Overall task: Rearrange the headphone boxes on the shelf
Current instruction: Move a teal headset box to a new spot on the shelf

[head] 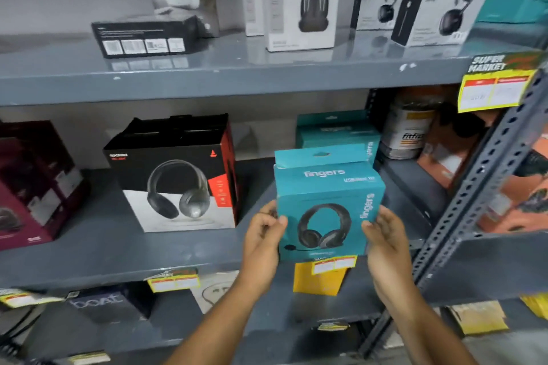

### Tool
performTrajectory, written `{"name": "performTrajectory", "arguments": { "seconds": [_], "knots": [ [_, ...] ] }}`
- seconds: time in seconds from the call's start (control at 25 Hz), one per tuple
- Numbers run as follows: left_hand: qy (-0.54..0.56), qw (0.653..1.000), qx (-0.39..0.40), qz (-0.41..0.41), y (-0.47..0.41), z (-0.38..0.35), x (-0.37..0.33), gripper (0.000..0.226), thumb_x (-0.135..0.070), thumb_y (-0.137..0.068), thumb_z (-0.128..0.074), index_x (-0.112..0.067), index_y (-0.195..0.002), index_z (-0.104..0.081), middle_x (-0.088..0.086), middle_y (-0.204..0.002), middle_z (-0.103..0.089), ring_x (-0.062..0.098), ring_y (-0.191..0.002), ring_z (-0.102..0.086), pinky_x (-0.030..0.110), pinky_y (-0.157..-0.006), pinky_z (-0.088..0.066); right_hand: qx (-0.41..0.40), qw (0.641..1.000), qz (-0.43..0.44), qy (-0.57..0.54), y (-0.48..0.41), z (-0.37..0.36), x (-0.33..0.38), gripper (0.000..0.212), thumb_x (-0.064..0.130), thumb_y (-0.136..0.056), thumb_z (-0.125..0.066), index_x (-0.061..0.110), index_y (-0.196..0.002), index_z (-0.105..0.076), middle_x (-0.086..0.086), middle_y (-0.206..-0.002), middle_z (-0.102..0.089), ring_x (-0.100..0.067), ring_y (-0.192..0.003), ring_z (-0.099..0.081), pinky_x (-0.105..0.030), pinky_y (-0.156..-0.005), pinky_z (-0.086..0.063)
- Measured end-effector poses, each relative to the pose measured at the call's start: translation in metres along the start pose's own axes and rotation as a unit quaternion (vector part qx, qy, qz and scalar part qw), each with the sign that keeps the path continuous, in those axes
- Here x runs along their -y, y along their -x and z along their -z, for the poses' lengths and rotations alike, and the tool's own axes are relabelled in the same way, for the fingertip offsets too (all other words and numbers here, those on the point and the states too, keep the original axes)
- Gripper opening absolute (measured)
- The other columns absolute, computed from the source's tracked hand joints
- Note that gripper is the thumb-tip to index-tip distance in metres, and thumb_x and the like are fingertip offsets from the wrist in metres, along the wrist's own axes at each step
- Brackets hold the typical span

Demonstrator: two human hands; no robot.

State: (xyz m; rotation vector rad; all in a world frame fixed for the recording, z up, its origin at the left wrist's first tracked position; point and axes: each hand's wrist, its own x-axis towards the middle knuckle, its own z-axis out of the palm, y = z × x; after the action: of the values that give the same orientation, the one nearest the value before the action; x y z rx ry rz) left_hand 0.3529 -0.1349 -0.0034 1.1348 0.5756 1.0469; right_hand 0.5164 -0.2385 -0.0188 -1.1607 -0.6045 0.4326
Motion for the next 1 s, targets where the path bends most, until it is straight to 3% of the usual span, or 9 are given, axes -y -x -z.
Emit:
{"name": "performTrajectory", "arguments": {
  "seconds": [0.12,0.24,0.36,0.44,0.56,0.64,0.68,0.84,1.0],
  "knots": [
    [-0.018,1.000,0.024,0.006,-0.021,-0.029,0.016,0.032,0.007,-0.094,-0.048,-0.008,-0.067,-0.039,0.016,-0.142,-0.050,0.032,-0.133,-0.048,0.060,-0.109,-0.036,-0.032,0.999,0.002,-0.018,-0.024,0.020,-0.010,0.025,0.011,-0.095,-0.053,0.027,-0.113,-0.057,-0.001,-0.118,-0.067,-0.017,-0.107,-0.066,-0.028,-0.083,-0.058],
    [-0.013,0.999,0.051,-0.006,-0.038,-0.048,0.032,0.033,0.006,-0.093,-0.052,-0.009,-0.066,-0.039,0.015,-0.144,-0.048,0.030,-0.135,-0.047,0.054,-0.110,-0.038,-0.039,0.999,0.022,-0.002,-0.049,0.035,-0.013,0.026,0.025,-0.088,-0.058,0.030,-0.114,-0.058,0.000,-0.119,-0.067,-0.012,-0.106,-0.066,-0.023,-0.082,-0.057],
    [-0.021,0.998,0.063,-0.024,-0.050,-0.054,0.045,0.024,-0.012,-0.084,-0.062,-0.011,-0.071,-0.042,0.008,-0.143,-0.048,0.021,-0.133,-0.050,0.039,-0.105,-0.045,-0.039,0.998,0.043,0.033,-0.070,0.042,-0.019,0.025,0.035,-0.085,-0.059,0.038,-0.110,-0.060,0.001,-0.118,-0.068,-0.009,-0.104,-0.066,-0.020,-0.081,-0.056],
    [-0.061,0.996,0.060,-0.039,-0.052,-0.050,0.057,0.029,-0.027,-0.078,-0.070,-0.018,-0.084,-0.043,-0.003,-0.146,-0.044,0.001,-0.130,-0.049,0.021,-0.098,-0.047,-0.051,0.996,0.050,0.053,-0.081,0.048,-0.027,0.027,0.050,-0.088,-0.056,0.043,-0.114,-0.058,0.002,-0.121,-0.066,-0.006,-0.107,-0.065,-0.021,-0.082,-0.056],
    [-0.214,0.975,0.051,-0.013,-0.055,-0.041,0.079,0.085,-0.058,-0.062,-0.080,-0.043,-0.127,-0.029,-0.020,-0.154,-0.026,-0.014,-0.134,-0.033,0.010,-0.105,-0.036,-0.001,0.999,0.021,0.024,-0.101,0.050,-0.039,0.054,0.068,-0.089,-0.033,0.037,-0.129,-0.053,0.003,-0.129,-0.064,-0.013,-0.116,-0.061,-0.032,-0.089,-0.054],
    [-0.278,0.956,0.064,0.071,-0.065,-0.038,0.085,0.129,-0.066,-0.051,-0.081,-0.043,-0.147,0.002,-0.010,-0.157,-0.028,0.008,-0.142,-0.034,0.035,-0.115,-0.035,0.046,0.997,-0.023,-0.060,-0.116,0.046,-0.043,0.063,0.067,-0.087,-0.022,0.033,-0.127,-0.056,0.011,-0.120,-0.070,-0.011,-0.111,-0.065,-0.028,-0.083,-0.057],
    [-0.295,0.948,0.076,0.089,-0.073,-0.036,0.086,0.133,-0.064,-0.052,-0.082,-0.040,-0.150,0.005,-0.006,-0.157,-0.032,0.014,-0.142,-0.037,0.042,-0.115,-0.036,0.051,0.994,-0.045,-0.085,-0.124,0.044,-0.044,0.069,0.067,-0.085,-0.019,0.029,-0.131,-0.053,0.013,-0.118,-0.071,-0.011,-0.110,-0.065,-0.027,-0.083,-0.057],
    [-0.238,0.957,0.148,0.070,-0.105,-0.029,0.087,0.081,-0.034,-0.071,-0.082,-0.036,-0.138,-0.036,-0.002,-0.131,-0.062,0.017,-0.121,-0.061,0.046,-0.097,-0.054,0.041,0.985,-0.139,-0.098,-0.142,0.042,-0.054,0.078,0.074,-0.078,-0.017,0.029,-0.126,-0.061,0.011,-0.111,-0.074,-0.013,-0.108,-0.067,-0.029,-0.082,-0.059],
    [-0.218,0.959,0.166,0.078,-0.113,-0.030,0.093,0.076,-0.025,-0.076,-0.080,-0.024,-0.140,-0.038,-0.003,-0.126,-0.065,0.018,-0.119,-0.063,0.047,-0.093,-0.056,0.054,0.982,-0.157,-0.086,-0.149,0.037,-0.057,0.068,0.075,-0.074,-0.021,0.042,-0.098,-0.075,0.016,-0.101,-0.077,-0.009,-0.100,-0.070,-0.027,-0.080,-0.060]
  ]
}}
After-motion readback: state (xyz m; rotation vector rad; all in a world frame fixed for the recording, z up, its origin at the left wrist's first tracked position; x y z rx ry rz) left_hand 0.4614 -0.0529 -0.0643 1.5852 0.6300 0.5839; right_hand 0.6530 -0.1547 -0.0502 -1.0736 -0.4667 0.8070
